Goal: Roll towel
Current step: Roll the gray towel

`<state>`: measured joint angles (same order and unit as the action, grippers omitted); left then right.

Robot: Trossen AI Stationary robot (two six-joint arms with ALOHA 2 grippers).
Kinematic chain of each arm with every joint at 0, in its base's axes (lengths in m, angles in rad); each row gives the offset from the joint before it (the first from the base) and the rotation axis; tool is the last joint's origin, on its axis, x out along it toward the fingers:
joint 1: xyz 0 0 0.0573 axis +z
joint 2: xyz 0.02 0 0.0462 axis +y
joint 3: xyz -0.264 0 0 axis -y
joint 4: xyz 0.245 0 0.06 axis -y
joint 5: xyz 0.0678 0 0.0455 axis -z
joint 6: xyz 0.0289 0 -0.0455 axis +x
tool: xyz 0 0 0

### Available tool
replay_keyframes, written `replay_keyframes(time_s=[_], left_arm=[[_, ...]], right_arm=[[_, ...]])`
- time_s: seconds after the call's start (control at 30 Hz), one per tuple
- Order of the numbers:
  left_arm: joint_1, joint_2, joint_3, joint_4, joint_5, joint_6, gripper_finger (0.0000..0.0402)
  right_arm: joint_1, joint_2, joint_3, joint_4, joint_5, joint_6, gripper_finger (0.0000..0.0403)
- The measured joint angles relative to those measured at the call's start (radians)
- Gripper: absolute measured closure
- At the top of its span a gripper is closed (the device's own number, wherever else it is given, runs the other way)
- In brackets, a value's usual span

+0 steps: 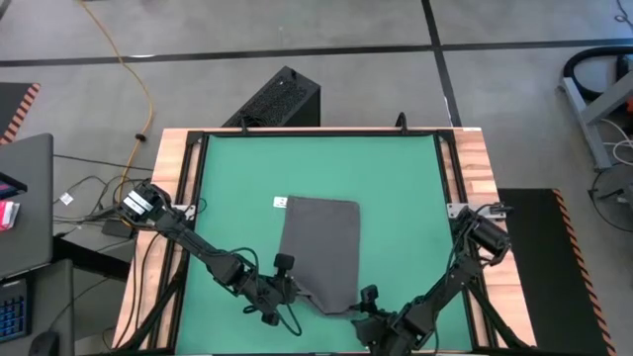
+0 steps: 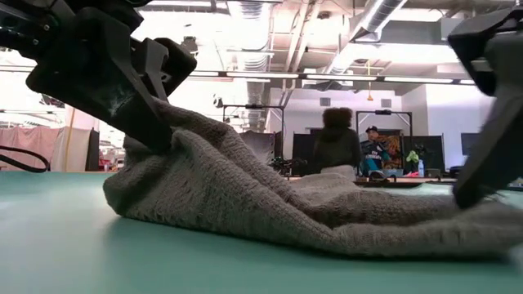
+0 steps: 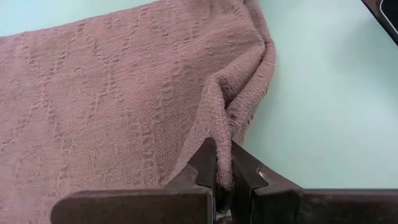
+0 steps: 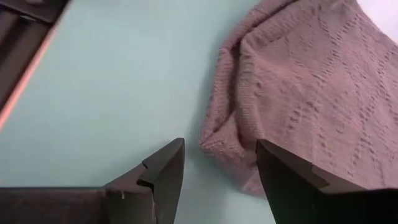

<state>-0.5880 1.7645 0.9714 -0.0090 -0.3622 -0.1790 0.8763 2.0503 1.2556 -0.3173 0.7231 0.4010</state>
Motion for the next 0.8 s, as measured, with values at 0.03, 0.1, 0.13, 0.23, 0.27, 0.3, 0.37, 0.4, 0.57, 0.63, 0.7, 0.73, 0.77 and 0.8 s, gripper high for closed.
replay_keyframes(time_s=[0.03,0.1,0.13,0.23,0.27,0.3,0.37,0.4,0.57,0.63,0.7,0.73,0.77,0.8], left_arm=[[0.0,0.0,0.0,0.0,0.0,-0.001,0.0401],[0.0,0.0,0.0,0.0,0.0,-0.001,0.0401],[0.0,0.0,0.0,0.0,0.0,-0.003,0.0401],[-0.003,0.0,0.0,-0.003,0.0,-0.01,0.0401],[-0.004,0.0,0.0,-0.002,0.0,-0.01,0.0401],[-0.006,0.0,0.0,-0.002,0.0,-0.01,0.0401],[-0.008,0.0,0.0,-0.002,0.0,-0.009,0.0401],[-0.008,0.0,0.0,-0.002,0.0,-0.005,0.0401],[-0.008,0.0,0.0,-0.002,0.0,-0.005,0.0401],[-0.008,0.0,0.0,-0.001,0.0,-0.005,0.0401],[-0.008,0.0,0.0,0.0,0.0,-0.005,0.0401],[-0.008,0.0,0.0,0.0,0.0,-0.005,0.0401],[-0.008,0.0,0.0,0.0,0.001,-0.008,0.0401],[-0.009,0.0,0.0,0.0,0.001,-0.016,0.0401]], right_arm=[[-0.005,0.004,0.0,-0.003,0.001,0.003,0.0181],[-0.014,0.01,0.0,-0.002,0.014,-0.001,0.0181],[-0.014,0.011,0.0,-0.007,0.016,-0.008,0.0181],[-0.014,0.017,0.001,-0.016,0.035,0.002,0.0181],[-0.014,0.017,0.001,-0.006,0.037,0.007,0.0181],[-0.015,0.017,0.001,0.003,0.039,0.008,0.0181],[-0.015,0.018,0.0,0.003,0.061,0.01,0.0181],[-0.016,0.019,0.0,-0.005,0.066,0.01,0.0181],[-0.036,0.018,0.0,-0.058,0.066,0.056,0.0182],[-0.042,0.017,0.0,-0.05,0.064,0.062,0.0188],[-0.043,0.017,0.0,-0.037,0.062,0.062,0.02],[-0.043,0.017,0.0,-0.032,0.062,0.062,0.0209],[-0.043,0.018,0.0,-0.03,0.062,0.061,0.0221],[-0.043,0.018,0.0,-0.03,0.062,0.061,0.0234]])
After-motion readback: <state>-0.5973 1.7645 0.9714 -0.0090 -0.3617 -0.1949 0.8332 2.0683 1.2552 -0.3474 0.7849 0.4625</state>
